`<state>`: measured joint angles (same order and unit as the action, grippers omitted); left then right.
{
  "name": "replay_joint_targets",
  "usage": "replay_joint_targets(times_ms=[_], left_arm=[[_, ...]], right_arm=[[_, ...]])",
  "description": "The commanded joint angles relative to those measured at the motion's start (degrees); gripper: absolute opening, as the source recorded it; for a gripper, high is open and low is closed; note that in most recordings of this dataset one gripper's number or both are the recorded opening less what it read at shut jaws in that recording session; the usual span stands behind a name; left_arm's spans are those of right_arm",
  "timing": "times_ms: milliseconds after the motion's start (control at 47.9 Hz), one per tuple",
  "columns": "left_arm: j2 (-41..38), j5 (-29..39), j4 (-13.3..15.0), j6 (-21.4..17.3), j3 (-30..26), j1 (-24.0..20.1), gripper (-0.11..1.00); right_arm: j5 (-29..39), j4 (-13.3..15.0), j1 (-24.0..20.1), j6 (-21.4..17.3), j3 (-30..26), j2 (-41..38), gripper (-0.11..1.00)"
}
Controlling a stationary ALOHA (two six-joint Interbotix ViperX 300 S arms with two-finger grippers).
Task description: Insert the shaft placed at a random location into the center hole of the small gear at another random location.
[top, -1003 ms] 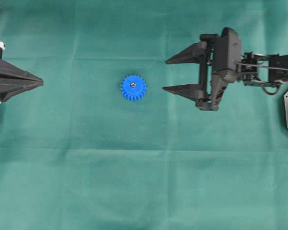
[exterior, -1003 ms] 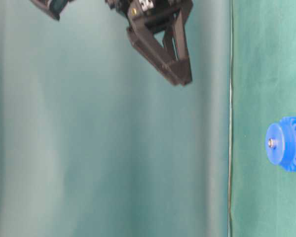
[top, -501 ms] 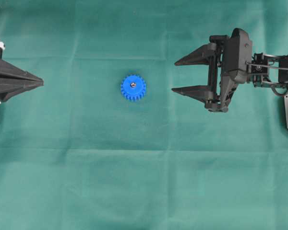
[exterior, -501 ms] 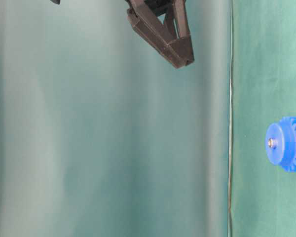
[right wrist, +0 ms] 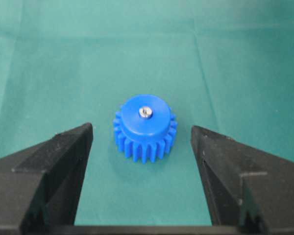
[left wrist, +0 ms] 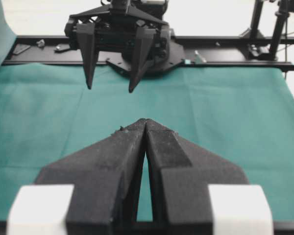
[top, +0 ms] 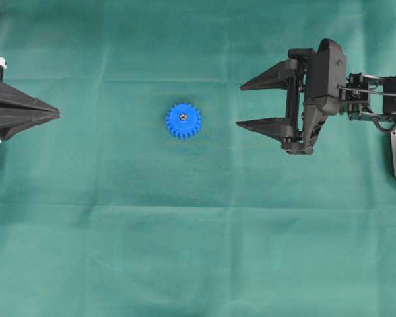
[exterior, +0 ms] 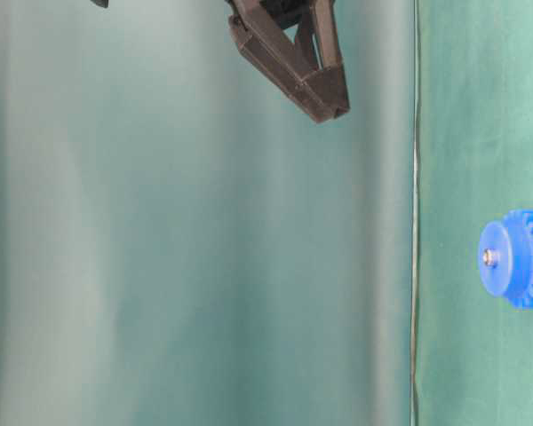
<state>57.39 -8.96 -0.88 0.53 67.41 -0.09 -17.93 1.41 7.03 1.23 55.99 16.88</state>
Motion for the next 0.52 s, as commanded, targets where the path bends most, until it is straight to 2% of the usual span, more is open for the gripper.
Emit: replay_joint_targets(times_ms=[0, 501], left_arm=[[-0.2, -0.3, -0.2, 0.0, -1.3, 0.0, 0.00], [-0.2, 0.0, -0.2, 0.1, -1.3, 0.1, 0.00]], right_arm=[[-0.2, -0.3, -0.2, -0.9, -0.7, 0.8, 0.79], [0.1, -0.2, -0.2, -0.9, -0.5, 0.9, 0.79]])
